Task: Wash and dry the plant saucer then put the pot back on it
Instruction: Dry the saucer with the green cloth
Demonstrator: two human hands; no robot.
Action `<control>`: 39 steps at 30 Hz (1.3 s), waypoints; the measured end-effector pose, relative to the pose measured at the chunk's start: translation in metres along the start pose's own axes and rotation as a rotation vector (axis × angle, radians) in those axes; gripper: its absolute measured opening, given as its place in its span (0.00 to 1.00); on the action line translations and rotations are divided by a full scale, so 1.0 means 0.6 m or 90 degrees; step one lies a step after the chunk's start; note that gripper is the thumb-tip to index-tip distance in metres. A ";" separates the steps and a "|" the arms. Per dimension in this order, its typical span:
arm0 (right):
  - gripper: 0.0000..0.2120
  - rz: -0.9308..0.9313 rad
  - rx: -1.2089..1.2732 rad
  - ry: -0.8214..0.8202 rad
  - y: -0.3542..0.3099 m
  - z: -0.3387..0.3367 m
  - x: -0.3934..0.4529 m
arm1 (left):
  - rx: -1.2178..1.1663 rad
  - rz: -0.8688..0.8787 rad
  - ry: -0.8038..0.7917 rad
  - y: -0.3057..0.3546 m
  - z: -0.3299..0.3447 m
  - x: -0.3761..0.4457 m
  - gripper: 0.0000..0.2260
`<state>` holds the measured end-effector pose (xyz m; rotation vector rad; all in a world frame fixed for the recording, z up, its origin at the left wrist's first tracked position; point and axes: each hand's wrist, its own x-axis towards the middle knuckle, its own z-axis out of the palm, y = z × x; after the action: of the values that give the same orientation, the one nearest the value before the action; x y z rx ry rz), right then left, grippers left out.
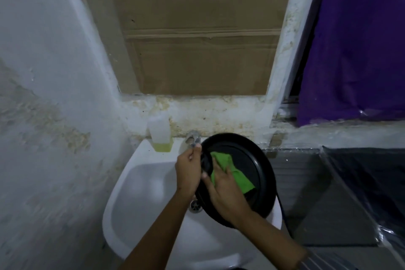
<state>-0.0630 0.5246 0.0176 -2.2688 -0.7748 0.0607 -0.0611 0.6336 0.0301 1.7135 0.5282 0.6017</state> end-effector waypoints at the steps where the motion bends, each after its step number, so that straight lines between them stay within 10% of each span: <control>1: 0.28 -0.027 -0.016 -0.019 -0.004 0.002 -0.013 | -0.012 -0.004 0.015 0.001 -0.006 0.007 0.21; 7: 0.26 -0.100 -0.180 -0.146 0.070 -0.036 -0.079 | -0.027 -0.036 0.072 -0.019 -0.044 0.036 0.23; 12: 0.25 0.039 -0.275 -0.037 0.123 -0.070 -0.018 | -0.027 -0.025 -0.012 -0.019 -0.019 0.019 0.21; 19: 0.24 -0.350 -0.371 -0.021 0.074 -0.047 0.047 | -0.128 -0.132 -0.038 -0.021 0.011 0.004 0.15; 28: 0.24 -0.099 -0.349 0.010 0.104 -0.064 0.057 | -0.041 -0.056 0.050 -0.008 -0.042 0.038 0.24; 35: 0.37 -0.128 -0.187 -0.114 0.080 -0.028 -0.072 | -0.013 -0.065 0.095 -0.008 -0.039 0.061 0.21; 39: 0.27 -0.222 -0.278 0.025 0.051 -0.034 -0.068 | -0.041 -0.134 0.091 -0.013 -0.028 0.064 0.16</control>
<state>-0.0755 0.4723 0.0052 -2.4846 -1.2479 -0.3471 -0.0430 0.6719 0.0301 1.5387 0.7722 0.5849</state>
